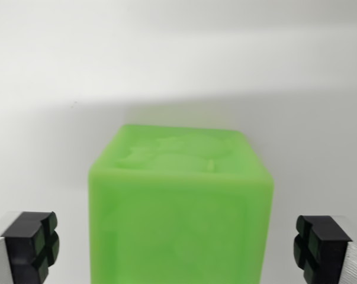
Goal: Stack cube
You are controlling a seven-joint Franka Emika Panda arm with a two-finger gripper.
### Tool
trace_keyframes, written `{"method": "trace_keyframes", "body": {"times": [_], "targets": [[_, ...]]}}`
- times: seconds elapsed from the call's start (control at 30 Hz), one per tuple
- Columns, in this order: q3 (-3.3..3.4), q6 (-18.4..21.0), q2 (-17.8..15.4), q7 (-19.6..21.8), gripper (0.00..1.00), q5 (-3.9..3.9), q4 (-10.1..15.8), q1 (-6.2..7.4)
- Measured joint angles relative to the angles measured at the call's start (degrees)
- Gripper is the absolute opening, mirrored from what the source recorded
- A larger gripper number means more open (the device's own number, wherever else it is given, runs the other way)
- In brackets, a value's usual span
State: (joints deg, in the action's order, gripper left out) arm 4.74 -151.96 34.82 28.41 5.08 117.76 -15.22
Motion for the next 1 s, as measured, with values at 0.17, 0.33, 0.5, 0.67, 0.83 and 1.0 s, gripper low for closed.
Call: {"method": "trace_keyframes", "body": {"times": [0.17,0.33,0.5,0.67,0.83,1.0], "targets": [[-0.32,-1.2,1.7,0.0,1.0,0.04,-0.6,-0.28],[-0.57,-2.0,2.8,0.0,1.0,0.04,-0.9,-0.51],[-0.63,-2.0,2.9,0.0,0.0,0.04,-1.0,-0.56],[-0.63,-2.1,2.9,0.0,0.0,0.04,-1.0,-0.56],[-0.64,-2.1,2.9,0.0,0.0,0.04,-1.0,-0.56],[-0.64,-2.1,2.9,0.0,0.0,0.04,-1.0,-0.56]]}}
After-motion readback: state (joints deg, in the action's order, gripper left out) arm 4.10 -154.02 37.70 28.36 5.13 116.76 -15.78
